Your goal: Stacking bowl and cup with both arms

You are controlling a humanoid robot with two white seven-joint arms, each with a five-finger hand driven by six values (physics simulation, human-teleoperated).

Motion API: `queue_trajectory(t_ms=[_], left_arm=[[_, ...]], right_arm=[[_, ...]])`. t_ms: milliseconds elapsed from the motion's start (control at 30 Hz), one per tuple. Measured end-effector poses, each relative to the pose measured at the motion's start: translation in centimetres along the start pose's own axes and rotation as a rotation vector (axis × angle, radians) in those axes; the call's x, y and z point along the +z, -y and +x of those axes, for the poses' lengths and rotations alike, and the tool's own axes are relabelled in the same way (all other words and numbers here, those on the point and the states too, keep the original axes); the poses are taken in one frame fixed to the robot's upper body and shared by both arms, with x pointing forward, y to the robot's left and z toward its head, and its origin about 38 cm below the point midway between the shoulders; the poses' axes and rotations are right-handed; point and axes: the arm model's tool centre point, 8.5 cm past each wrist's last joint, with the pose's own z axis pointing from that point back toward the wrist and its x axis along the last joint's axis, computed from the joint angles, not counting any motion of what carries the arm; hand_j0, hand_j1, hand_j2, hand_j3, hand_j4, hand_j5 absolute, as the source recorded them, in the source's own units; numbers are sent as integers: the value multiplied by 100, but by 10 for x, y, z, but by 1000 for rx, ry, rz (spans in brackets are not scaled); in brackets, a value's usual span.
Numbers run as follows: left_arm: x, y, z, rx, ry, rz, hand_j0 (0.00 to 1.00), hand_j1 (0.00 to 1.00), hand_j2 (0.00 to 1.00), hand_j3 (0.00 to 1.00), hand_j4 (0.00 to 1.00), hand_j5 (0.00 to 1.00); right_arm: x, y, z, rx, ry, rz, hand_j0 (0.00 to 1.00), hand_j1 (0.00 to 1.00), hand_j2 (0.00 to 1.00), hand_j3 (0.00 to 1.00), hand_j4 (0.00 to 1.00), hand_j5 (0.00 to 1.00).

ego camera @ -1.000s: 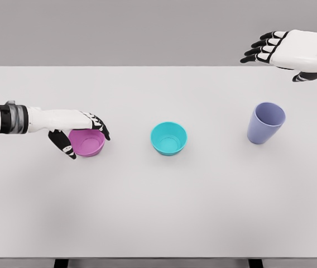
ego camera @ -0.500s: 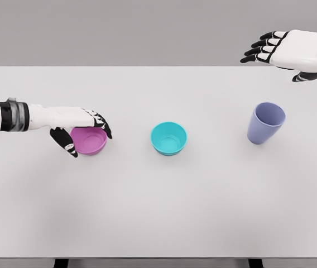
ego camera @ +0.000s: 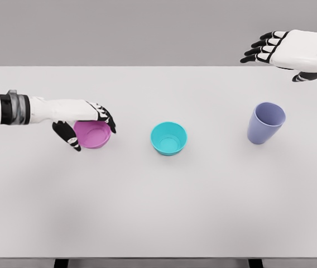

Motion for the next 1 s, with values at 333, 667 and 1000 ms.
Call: queue_trajectory(t_ms=[333, 667, 1000], left_arm=[[-5, -8, 8, -18, 23, 10, 72, 72, 72, 72, 72, 72], [-20, -19, 19, -39, 63, 23, 72, 72, 72, 72, 72, 72], [-30, -28, 28, -53, 93, 37, 72, 72, 72, 72, 72, 72]], right_arm=[[0, 0, 0, 0, 0, 0, 100, 100, 100, 100, 100, 100], [0, 0, 0, 0, 0, 0, 100, 100, 100, 100, 100, 100], [0, 0, 0, 0, 0, 0, 100, 100, 100, 100, 100, 100]])
